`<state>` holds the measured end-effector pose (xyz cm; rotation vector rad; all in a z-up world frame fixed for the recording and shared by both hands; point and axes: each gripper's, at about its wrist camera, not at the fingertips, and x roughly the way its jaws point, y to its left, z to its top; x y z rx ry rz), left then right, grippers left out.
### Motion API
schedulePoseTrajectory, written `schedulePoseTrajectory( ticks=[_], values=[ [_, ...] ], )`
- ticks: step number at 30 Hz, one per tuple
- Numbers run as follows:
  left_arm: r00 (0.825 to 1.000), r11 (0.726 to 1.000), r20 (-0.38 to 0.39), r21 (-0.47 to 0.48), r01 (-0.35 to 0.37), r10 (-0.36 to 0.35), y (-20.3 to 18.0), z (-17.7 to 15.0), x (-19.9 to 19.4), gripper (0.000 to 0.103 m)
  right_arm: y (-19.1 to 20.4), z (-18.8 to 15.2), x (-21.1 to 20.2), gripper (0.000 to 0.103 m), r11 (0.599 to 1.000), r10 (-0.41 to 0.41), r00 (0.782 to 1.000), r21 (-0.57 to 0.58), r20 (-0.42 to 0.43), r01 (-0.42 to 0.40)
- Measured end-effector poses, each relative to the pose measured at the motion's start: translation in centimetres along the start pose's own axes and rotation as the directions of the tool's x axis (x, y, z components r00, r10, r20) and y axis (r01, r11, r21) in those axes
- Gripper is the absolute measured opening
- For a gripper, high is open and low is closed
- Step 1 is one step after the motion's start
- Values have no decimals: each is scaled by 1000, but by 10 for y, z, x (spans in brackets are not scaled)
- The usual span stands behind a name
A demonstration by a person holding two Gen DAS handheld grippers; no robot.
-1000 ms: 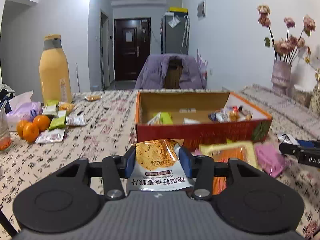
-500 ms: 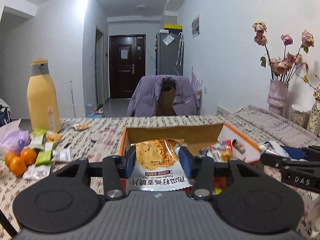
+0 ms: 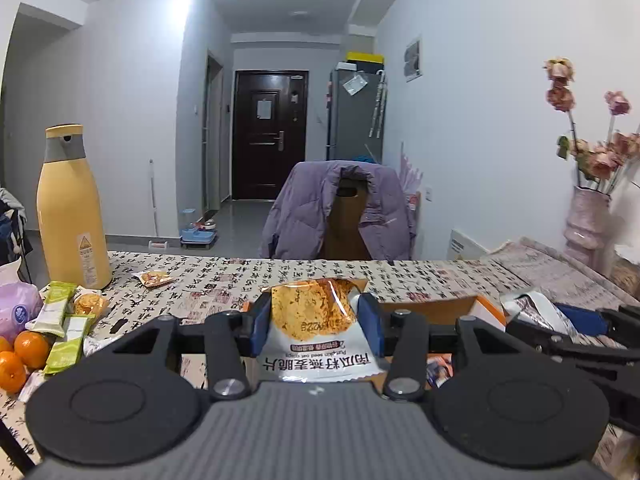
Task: Organize snacks
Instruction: 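Carry both packets over the box and open both tools to release them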
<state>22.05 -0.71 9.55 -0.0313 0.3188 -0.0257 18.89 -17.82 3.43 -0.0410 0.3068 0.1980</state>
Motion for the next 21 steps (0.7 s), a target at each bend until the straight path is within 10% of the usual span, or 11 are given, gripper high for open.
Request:
schedulePoseTrajectory(
  ticks=[21],
  values=[
    [995, 999, -94, 3, -46, 46, 4, -33, 63, 56, -12, -27, 48, 57, 999, 0, 995, 51, -100, 5]
  ],
)
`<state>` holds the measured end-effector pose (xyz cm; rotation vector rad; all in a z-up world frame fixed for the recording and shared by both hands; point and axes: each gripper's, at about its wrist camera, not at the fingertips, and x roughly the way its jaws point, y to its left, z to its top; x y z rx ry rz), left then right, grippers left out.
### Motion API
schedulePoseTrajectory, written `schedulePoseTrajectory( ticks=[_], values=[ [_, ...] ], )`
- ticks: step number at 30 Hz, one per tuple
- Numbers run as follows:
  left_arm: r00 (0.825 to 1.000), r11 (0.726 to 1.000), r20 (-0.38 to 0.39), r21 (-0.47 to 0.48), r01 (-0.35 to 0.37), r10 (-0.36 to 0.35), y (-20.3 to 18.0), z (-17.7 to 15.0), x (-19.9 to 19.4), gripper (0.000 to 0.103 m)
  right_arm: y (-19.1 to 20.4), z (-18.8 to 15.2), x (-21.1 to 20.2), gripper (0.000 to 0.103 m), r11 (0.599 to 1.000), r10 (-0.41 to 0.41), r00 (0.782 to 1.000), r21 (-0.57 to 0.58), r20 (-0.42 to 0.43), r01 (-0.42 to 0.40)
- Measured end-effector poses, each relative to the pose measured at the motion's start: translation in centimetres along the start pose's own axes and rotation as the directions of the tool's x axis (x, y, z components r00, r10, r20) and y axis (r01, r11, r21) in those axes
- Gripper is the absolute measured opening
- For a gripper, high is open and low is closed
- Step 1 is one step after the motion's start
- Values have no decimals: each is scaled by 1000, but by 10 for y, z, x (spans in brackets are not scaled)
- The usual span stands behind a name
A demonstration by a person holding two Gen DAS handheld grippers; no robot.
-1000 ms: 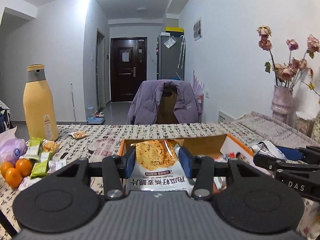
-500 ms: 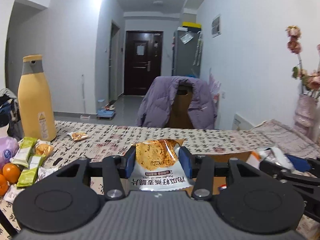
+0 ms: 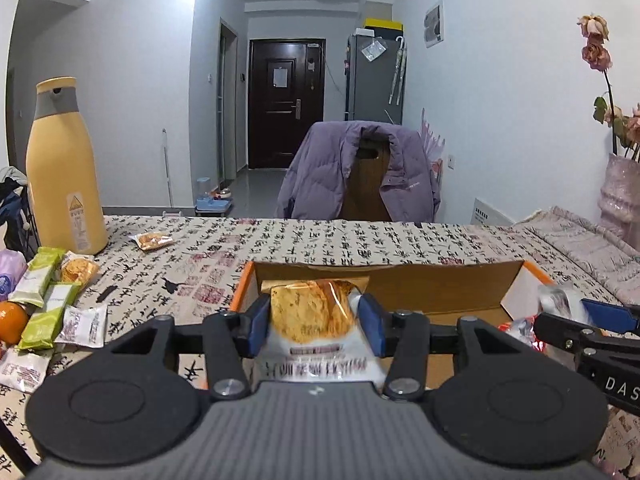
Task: Organize snacks
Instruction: 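Carry both packets over the box and open both tools to release them, then withdraw both tools from the box and lower them toward the snacks beside it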
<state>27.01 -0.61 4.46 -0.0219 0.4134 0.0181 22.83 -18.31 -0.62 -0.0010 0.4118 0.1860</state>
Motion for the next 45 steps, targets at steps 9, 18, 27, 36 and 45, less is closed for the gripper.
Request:
schedulePoseTrajectory(
  ticks=[9, 18, 27, 36, 45],
  values=[
    [998, 1000, 65, -1, -16, 17, -2, -2, -7, 103, -6, -2, -2, 103, 999, -27, 1000, 33, 1, 27],
    [998, 1000, 58, -13, -16, 17, -1, -2, -9, 103, -7, -2, -1, 103, 998, -49, 999, 30, -7, 49],
    [996, 999, 88, -42, -22, 26, 0, 6, -19, 103, -6, 8, -16, 103, 998, -58, 998, 36, 25, 57],
    [995, 999, 102, -50, -5, 10, 2, 14, -42, 103, -1, 11, -41, 103, 998, -50, 998, 26, 45, 49],
    [995, 999, 103, -32, 5, -2, 7, -2, -78, 103, -3, -6, -74, 103, 998, -49, 998, 35, 38, 48]
  ],
)
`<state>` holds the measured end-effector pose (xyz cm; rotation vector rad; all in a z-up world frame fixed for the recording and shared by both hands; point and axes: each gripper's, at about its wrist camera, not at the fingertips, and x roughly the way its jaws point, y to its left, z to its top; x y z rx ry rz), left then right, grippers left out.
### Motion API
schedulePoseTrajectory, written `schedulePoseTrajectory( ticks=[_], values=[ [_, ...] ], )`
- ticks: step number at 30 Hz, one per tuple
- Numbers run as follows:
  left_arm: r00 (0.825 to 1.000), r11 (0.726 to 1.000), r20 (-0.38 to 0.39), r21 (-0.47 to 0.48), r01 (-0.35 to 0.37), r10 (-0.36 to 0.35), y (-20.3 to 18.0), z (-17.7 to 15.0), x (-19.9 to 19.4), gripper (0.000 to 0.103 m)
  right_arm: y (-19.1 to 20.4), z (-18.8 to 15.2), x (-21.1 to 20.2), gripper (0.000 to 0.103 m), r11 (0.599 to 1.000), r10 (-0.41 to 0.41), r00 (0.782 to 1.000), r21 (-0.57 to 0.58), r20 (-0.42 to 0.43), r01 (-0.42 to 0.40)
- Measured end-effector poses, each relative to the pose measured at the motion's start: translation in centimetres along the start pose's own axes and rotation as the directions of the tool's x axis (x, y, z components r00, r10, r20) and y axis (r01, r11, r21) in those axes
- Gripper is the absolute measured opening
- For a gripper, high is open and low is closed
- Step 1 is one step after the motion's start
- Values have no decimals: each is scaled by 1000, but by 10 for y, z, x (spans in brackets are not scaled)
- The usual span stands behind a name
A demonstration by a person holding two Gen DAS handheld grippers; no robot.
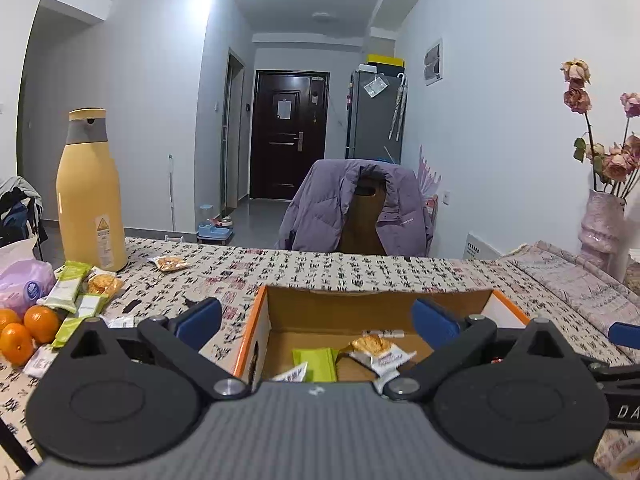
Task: Organize snacks
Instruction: 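Withdraw both tools from the box and lower them toward the snacks beside it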
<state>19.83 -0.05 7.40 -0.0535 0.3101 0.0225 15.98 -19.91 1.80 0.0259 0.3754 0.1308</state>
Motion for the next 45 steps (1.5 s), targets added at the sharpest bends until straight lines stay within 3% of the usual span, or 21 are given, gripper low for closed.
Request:
schedulePoseTrajectory(
  ticks=[16, 27, 37, 45],
  values=[
    [999, 1000, -41, 2, -19, 19, 43, -45, -48, 103, -11, -45, -38, 103, 1000, -12, 997, 12, -73, 13],
    [994, 999, -107, -3, -37, 36, 66, -84, -54, 103, -18, -76, -45, 103, 1000, -6, 988, 25, -156, 10],
    [993, 1000, -117, -26, -5, 1, 69, -92, -50, 103, -12, -83, -44, 103, 998, 52, 983, 28, -175, -48],
    [992, 999, -125, -29, 22, -26, 68, -94, -49, 103, -7, -80, -33, 103, 1000, 23, 976, 1, -217, -23]
  ],
)
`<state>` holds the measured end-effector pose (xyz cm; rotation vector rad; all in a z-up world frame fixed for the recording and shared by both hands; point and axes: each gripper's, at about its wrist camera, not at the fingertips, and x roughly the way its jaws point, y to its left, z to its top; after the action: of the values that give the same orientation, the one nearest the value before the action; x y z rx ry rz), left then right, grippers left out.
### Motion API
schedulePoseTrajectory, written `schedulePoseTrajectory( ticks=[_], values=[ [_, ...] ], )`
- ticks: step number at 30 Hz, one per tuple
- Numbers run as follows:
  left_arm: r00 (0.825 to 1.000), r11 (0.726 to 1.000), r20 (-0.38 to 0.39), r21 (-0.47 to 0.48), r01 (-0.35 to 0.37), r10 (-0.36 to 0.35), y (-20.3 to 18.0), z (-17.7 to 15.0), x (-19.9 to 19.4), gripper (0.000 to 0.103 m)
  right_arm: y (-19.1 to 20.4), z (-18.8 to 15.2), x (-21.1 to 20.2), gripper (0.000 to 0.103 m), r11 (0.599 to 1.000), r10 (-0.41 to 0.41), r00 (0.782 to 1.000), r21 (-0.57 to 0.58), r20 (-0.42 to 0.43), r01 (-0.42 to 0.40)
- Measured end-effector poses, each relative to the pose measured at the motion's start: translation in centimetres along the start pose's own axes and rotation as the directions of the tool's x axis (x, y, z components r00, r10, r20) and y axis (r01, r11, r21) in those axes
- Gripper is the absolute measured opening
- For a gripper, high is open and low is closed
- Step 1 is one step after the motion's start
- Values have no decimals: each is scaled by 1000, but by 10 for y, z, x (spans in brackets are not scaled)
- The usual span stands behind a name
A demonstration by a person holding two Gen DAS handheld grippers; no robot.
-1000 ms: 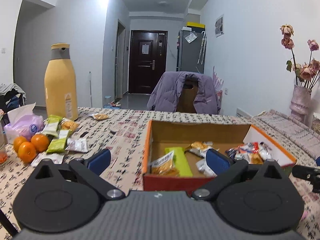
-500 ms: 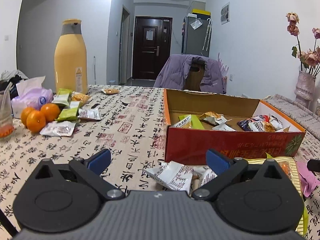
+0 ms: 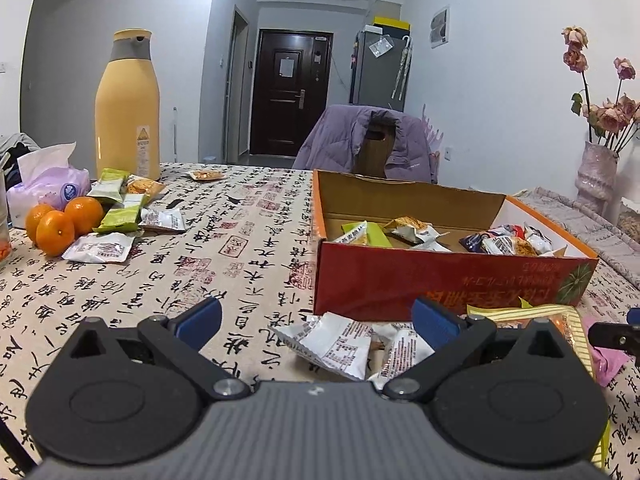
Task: Organize snacks
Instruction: 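Withdraw both tools from the box and lower them toward the snacks beside it, then grasp the pink packet with the right tool while the left tool grasps a white packet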
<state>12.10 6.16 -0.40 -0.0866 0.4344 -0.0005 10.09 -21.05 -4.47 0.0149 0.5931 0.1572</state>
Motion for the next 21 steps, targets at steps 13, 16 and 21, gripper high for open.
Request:
schedulePoseTrajectory(
  ticks=[13, 16, 21],
  values=[
    [1000, 1000, -8, -3, -1, 1, 0, -1, 1, 103, -5, 1, 36, 92, 999, -30, 990, -23, -137, 27],
    [1000, 1000, -6, -10, -3, 3, 1, -1, 1, 103, -4, 1, 41, 89, 999, -31, 989, -38, -144, 26],
    [1000, 1000, -13, -7, 0, 0, 1, -1, 2, 103, -1, -1, 38, 81, 999, -7, 992, -52, -128, 0]
  ],
)
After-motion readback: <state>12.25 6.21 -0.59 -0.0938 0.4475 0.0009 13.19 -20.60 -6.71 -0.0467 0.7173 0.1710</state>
